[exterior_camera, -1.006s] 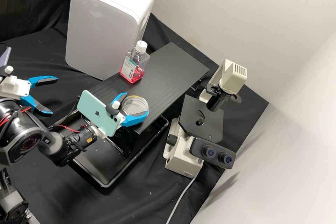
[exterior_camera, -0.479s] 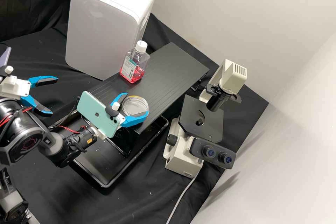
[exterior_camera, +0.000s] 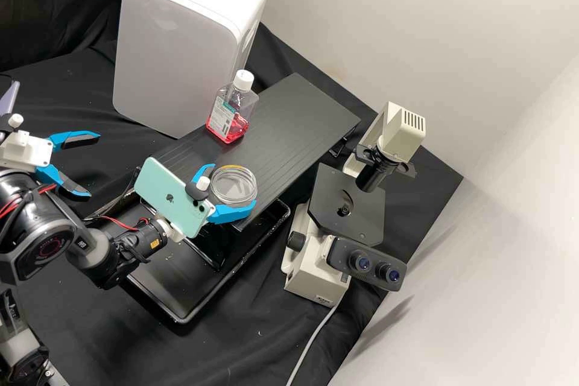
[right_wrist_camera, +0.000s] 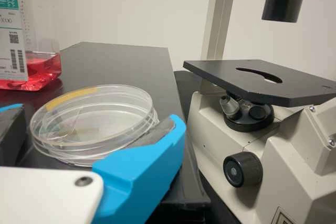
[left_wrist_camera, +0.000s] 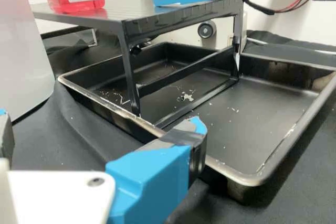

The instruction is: Place the lid on the petri dish

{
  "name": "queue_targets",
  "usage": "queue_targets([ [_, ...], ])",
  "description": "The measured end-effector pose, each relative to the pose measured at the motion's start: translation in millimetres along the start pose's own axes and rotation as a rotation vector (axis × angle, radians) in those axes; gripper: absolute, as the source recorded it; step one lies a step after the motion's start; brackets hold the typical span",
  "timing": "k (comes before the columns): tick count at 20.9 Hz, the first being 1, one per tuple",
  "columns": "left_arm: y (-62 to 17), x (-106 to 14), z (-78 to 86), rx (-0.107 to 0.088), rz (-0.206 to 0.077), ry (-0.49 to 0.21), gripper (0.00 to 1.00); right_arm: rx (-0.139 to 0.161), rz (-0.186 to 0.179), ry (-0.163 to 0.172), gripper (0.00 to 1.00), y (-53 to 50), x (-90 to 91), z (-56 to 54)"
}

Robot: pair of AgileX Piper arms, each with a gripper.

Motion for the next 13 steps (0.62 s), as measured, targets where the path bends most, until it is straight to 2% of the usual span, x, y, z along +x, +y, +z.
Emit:
queue_targets([
  [13, -0.2, 0.1, 0.0, 0.0, -0.001, 0.0, 1.0, 0.007, -0.003, -0.002, 1.0, -0.2, 0.0, 0.2],
])
